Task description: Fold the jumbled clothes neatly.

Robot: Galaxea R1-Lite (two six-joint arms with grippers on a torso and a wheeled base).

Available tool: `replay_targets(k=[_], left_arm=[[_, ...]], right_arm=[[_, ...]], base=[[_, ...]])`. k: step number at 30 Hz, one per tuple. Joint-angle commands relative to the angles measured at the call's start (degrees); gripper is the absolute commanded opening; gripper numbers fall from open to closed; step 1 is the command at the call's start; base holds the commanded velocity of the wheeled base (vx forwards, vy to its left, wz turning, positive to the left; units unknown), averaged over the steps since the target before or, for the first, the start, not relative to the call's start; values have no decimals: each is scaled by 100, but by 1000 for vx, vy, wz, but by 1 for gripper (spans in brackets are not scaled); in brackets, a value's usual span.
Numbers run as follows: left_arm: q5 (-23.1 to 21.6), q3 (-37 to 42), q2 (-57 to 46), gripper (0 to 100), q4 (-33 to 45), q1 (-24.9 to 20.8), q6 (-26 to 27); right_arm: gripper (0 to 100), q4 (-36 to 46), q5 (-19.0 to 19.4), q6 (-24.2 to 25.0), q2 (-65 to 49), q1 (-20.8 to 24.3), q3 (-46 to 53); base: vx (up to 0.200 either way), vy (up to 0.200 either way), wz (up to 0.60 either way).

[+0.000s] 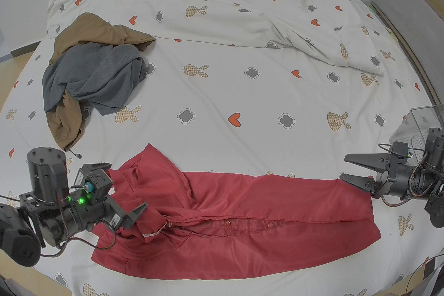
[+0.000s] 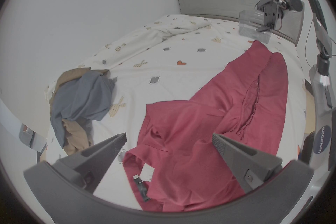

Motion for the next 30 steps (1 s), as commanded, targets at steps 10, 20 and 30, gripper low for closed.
replay_targets(k=[10, 20, 30], left_arm=[[-1, 1299, 2305, 100, -2576, 22, -1], [8, 2099, 3254, 100, -4431, 22, -19], [43, 2082, 3359, 100, -4949, 92, -19]], right_arm=[[100, 9, 2, -15, 198, 1, 44], [100, -78, -15, -33, 1042, -95, 0], [100, -78, -15, -156, 1517, -658, -158]], base=[[0, 0, 0], [0, 0, 0], [0, 0, 0]])
